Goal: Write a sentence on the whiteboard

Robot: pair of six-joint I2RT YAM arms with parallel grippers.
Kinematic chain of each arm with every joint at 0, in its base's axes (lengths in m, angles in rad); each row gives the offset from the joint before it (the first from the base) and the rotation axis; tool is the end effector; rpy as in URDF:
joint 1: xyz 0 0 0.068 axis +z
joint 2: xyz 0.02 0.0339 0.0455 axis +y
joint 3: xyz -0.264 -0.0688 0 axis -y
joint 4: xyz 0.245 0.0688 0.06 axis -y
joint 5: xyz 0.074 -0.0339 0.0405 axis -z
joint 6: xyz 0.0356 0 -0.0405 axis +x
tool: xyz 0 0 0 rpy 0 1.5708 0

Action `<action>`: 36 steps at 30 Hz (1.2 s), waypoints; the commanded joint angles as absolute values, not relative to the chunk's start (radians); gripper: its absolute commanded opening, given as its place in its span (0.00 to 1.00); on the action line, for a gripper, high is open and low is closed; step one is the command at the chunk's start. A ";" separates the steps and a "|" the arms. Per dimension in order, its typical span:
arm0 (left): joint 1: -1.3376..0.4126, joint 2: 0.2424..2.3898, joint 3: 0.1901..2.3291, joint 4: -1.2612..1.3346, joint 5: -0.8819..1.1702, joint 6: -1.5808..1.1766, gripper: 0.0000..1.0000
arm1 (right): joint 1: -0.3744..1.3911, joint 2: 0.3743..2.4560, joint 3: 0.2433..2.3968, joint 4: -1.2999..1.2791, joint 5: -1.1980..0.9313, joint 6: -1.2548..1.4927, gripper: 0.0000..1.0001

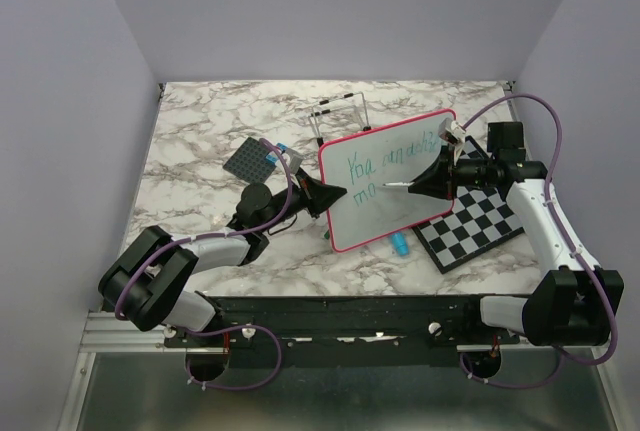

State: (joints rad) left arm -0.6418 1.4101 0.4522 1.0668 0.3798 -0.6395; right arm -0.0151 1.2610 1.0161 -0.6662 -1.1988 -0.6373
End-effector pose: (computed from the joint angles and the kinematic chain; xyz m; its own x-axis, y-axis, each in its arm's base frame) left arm 0.2117 -0.1747 0.2198 -0.4381 -0.3645 -0.8217 0.7349 0.3811 -0.5609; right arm 0.2455 0.0295 0.2950 -0.2986 -0.2118 -0.9306 -0.9245 0.3061 0.2270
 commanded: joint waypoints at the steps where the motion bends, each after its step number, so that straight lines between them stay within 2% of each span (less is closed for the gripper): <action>1: -0.647 1.413 0.442 0.983 0.410 -0.558 0.00 | -0.015 1.261 1.008 -0.629 -1.201 -0.643 0.01; 11: -0.647 1.407 0.436 0.989 0.408 -0.566 0.00 | 0.035 1.288 1.006 -0.540 -1.114 -0.531 0.01; 36: -0.647 1.414 0.448 0.989 0.416 -0.566 0.00 | 0.071 1.338 1.000 -0.522 -1.037 -0.514 0.01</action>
